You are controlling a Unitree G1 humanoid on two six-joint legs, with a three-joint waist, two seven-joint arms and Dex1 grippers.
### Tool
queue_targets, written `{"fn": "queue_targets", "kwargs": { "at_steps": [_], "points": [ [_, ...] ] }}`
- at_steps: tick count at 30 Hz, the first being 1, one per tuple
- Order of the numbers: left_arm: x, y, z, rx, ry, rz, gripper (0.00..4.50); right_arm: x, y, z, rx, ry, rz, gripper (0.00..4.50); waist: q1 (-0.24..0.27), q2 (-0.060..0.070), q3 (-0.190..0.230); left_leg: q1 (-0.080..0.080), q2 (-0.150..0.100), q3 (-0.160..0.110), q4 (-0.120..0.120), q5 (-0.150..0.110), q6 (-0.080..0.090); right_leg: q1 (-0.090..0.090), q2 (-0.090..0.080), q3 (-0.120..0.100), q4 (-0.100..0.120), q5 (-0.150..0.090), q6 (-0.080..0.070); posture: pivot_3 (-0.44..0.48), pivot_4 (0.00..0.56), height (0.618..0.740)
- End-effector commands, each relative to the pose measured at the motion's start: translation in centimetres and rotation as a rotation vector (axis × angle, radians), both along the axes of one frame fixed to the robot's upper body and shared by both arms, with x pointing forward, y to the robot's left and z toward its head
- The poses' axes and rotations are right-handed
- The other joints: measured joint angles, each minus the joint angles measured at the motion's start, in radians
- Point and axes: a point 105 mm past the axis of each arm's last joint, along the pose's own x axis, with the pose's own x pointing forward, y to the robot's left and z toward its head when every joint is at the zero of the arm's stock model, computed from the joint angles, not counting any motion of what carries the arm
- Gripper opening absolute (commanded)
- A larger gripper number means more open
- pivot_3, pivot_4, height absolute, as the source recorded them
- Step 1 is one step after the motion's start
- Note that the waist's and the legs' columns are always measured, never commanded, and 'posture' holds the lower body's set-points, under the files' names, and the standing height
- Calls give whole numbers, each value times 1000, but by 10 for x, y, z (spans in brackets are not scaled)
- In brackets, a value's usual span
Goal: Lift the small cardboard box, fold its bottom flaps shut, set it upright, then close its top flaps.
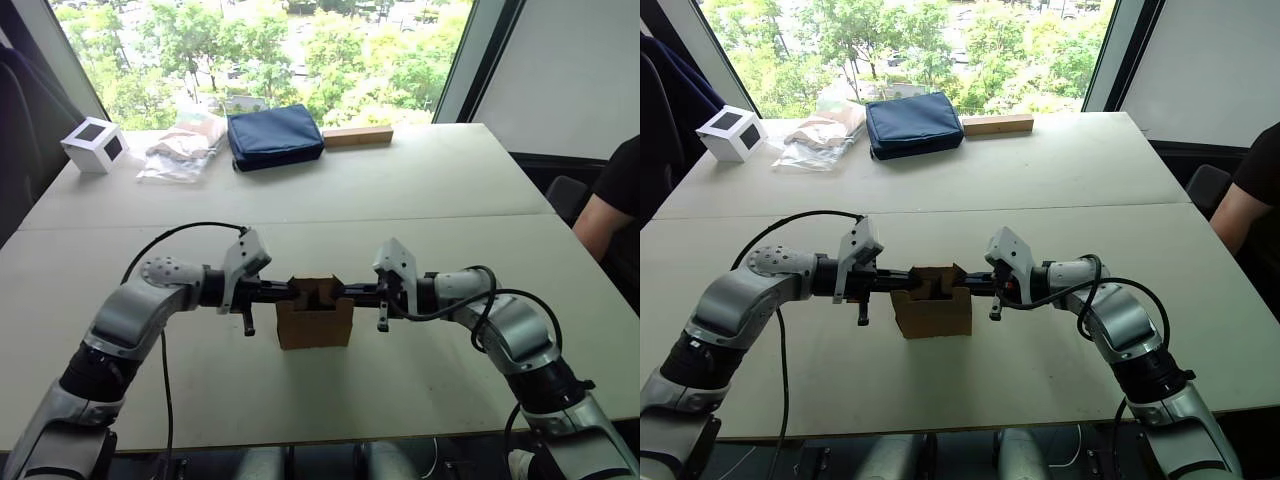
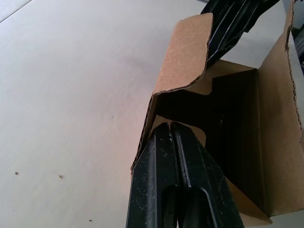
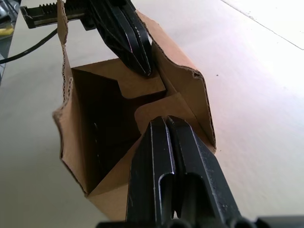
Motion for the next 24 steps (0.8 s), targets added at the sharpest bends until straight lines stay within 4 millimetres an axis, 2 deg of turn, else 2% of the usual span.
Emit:
{"fn": "queue_targets", "kwargs": {
  "at_steps": [1, 4, 8, 11, 14, 17, 19, 21, 24],
  "points": [
    [0, 0, 3, -1, -26, 0, 23, 0, 5, 5, -7, -41, 31, 0, -1, 0, 0, 0, 0, 0, 0, 0, 0, 0, 0, 0, 0, 0, 0, 0, 150, 737],
    [1, 1, 7, -13, -27, -3, 23, 0, 6, 9, 14, -45, 29, 0, -1, 0, 0, 0, 0, 0, 0, 0, 0, 0, 0, 0, 0, 0, 0, 0, 150, 737],
    [4, 10, 25, -77, -25, -1, 23, 1, 2, 20, 52, -50, 18, 0, -1, 0, 0, 0, 0, 0, 0, 0, 0, 0, 0, 0, 0, 0, 0, 0, 150, 737],
    [14, 25, 56, -210, -25, 48, 23, -3, -6, 45, 129, -51, 15, 0, 1, 0, 0, 0, 0, 0, 0, 0, 0, 0, 0, 0, 0, 0, 0, 0, 150, 737],
    [33, 42, 66, -255, -51, 148, 23, -7, -15, 65, 183, -68, -2, 0, 2, 0, 0, 0, 0, -1, 0, 0, 0, 0, 0, -1, 0, 0, 0, 0, 150, 737],
    [44, 55, 53, -236, -26, 204, 23, -16, -22, 82, 194, -101, -10, 0, 1, 1, 0, 0, 0, -1, 0, 0, 0, 0, 0, -1, 0, 0, 0, 0, 150, 737],
    [47, 56, 34, -186, 5, 208, 23, -26, -22, 87, 179, -111, 8, 0, 1, 0, 0, 0, 0, -1, 0, 0, 0, 0, 0, -1, 0, 0, 0, 0, 150, 737],
    [48, 53, 14, -148, 46, 185, 23, -41, -15, 82, 123, -108, 56, 0, 2, 0, 0, 0, 0, -1, 0, 0, 0, 0, 0, -1, 0, 0, 0, 0, 150, 737],
    [49, 43, -2, -143, 107, 141, 23, -64, -2, 66, 40, -89, 136, 0, 5, 0, 0, 0, 0, -1, 0, 0, 0, 0, 0, -1, 0, 0, 0, 0, 150, 737]
  ]
}}
